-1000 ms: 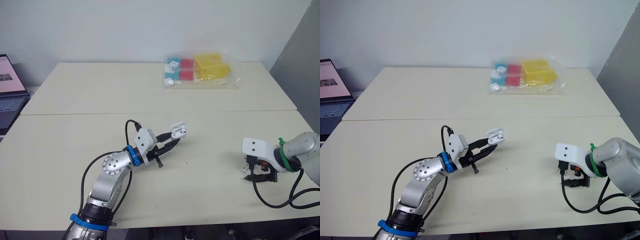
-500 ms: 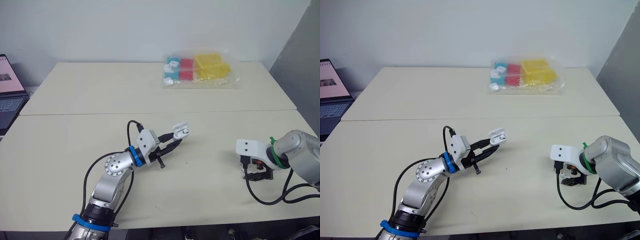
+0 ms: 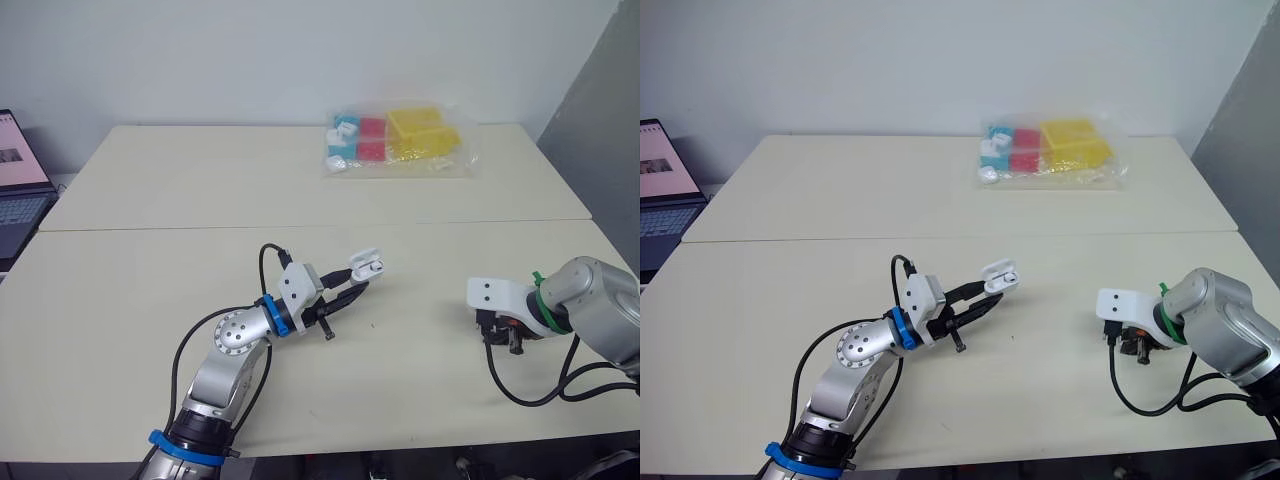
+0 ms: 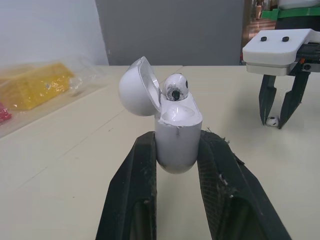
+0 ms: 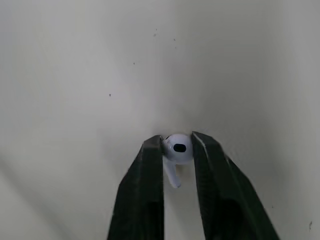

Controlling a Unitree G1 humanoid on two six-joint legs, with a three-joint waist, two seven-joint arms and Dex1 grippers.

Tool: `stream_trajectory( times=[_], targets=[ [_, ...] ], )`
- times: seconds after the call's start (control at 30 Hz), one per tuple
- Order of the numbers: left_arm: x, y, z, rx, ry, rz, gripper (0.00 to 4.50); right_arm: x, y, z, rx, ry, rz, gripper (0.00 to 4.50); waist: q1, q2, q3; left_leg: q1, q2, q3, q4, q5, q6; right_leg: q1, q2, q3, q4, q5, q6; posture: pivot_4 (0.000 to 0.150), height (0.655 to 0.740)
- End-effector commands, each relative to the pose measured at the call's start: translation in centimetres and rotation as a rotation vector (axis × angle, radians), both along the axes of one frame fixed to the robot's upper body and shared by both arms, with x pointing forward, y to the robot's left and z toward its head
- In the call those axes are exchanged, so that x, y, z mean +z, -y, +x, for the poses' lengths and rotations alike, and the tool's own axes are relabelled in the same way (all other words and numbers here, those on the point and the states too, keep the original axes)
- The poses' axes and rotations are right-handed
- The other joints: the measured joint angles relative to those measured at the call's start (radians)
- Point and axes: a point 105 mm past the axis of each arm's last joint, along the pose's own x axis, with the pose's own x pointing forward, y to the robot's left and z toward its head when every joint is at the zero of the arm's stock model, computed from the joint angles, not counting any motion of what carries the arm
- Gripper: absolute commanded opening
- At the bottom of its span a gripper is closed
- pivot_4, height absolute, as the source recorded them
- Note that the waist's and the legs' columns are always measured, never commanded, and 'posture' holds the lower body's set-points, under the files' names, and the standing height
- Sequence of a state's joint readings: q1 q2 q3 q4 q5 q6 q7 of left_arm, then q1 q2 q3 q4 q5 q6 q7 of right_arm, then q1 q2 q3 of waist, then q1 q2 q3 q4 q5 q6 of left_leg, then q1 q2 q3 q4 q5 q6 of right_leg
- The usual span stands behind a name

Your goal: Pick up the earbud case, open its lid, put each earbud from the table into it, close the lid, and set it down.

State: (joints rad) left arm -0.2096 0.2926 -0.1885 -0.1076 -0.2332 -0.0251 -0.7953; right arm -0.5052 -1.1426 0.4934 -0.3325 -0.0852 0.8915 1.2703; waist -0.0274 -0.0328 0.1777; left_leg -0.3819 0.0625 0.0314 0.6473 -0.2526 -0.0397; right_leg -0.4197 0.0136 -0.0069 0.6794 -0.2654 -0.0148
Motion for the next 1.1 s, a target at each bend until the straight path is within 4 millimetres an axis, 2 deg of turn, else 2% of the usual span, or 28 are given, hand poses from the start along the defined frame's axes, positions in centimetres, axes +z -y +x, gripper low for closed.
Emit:
stream_trajectory(
  times=[0.03,0.13,0.2,0.4,0.5,0.53,0.6,0.73,0.8,0.87,1.1],
  targets=[
    [0.8,0.3,-0.2,-0.008,0.041,-0.012,0.77,0.1,-0.1,-0.1,0.016,0.0,-0.011,0.39,0.0,0.0,0.0,0.0,0.0,0.0,0.0,0.0,0.0,0.0,0.0,0.0,0.0,0.0,0.0,0.15,0.74],
    [0.8,0.3,-0.1,-0.006,0.041,-0.014,0.77,0.2,-0.1,0.0,0.019,0.002,-0.008,0.39,0.0,0.0,0.0,0.0,0.0,0.0,0.0,0.0,0.0,0.0,0.0,0.0,0.0,0.0,0.0,0.15,0.74],
    [1.0,0.2,0.0,0.005,0.038,-0.031,0.77,1.2,-0.2,0.3,0.032,0.025,0.009,0.39,0.0,0.0,0.0,0.0,0.0,0.0,0.0,0.0,0.0,0.0,0.0,0.0,0.0,0.0,0.0,0.15,0.74],
    [1.5,-0.1,0.3,0.021,0.02,-0.088,0.77,6.7,-2.8,0.3,0.083,0.149,0.205,0.39,-0.001,0.0,0.0,0.0,0.0,0.0,0.0,0.0,0.0,-0.001,0.0,0.0,0.0,0.0,0.0,0.15,0.74],
    [1.6,0.0,0.3,0.013,0.02,-0.086,0.77,8.6,-4.4,0.0,0.072,0.187,0.33,0.39,0.001,0.0,0.0,0.0,0.0,-0.001,-0.001,0.0,0.0,0.0,0.001,-0.001,0.0,0.0,0.0,0.15,0.74],
    [1.6,0.0,0.4,0.009,0.022,-0.086,0.77,9.3,-5.3,-0.3,0.077,0.196,0.399,0.39,0.001,0.0,0.0,0.0,0.0,-0.001,0.0,0.0,0.0,0.0,0.001,-0.001,0.0,0.0,0.0,0.15,0.74],
    [2.0,0.2,0.4,-0.007,0.03,-0.082,0.77,11.6,-8.5,-0.7,0.085,0.262,0.666,0.39,-0.002,-0.001,0.0,0.0,0.0,-0.001,0.0,0.0,0.0,0.0,0.0,0.0,0.0,0.0,0.0,0.15,0.74],
    [2.6,0.5,0.8,-0.021,0.038,-0.077,0.77,14.2,-12.4,-0.8,0.073,0.41,1.098,0.39,0.001,-0.001,0.0,-0.001,0.001,-0.003,0.0,0.0,0.0,0.0,0.001,-0.002,0.001,0.0,0.0,0.15,0.74],
    [2.7,0.5,1.0,-0.032,0.038,-0.068,0.77,14.8,-13.6,-1.0,0.052,0.455,1.253,0.39,0.002,0.0,0.0,-0.001,0.001,-0.003,0.0,0.0,0.0,0.0,0.001,-0.002,0.001,0.0,0.0,0.15,0.74],
    [2.9,0.6,1.1,-0.037,0.04,-0.062,0.77,14.8,-14.0,-0.9,0.024,0.53,1.314,0.39,0.005,0.0,-0.001,-0.003,0.0,-0.002,0.0,0.0,0.0,-0.001,0.0,-0.002,0.001,0.0,0.0,0.15,0.74],
    [3.7,0.3,1.5,-0.033,0.038,-0.07,0.77,13.7,-14.8,-0.2,-0.06,0.61,1.372,0.39,0.003,0.0,-0.001,-0.003,-0.001,-0.001,0.0,0.0,0.0,-0.001,-0.001,0.0,0.0,0.001,0.001,0.15,0.74]
  ],
)
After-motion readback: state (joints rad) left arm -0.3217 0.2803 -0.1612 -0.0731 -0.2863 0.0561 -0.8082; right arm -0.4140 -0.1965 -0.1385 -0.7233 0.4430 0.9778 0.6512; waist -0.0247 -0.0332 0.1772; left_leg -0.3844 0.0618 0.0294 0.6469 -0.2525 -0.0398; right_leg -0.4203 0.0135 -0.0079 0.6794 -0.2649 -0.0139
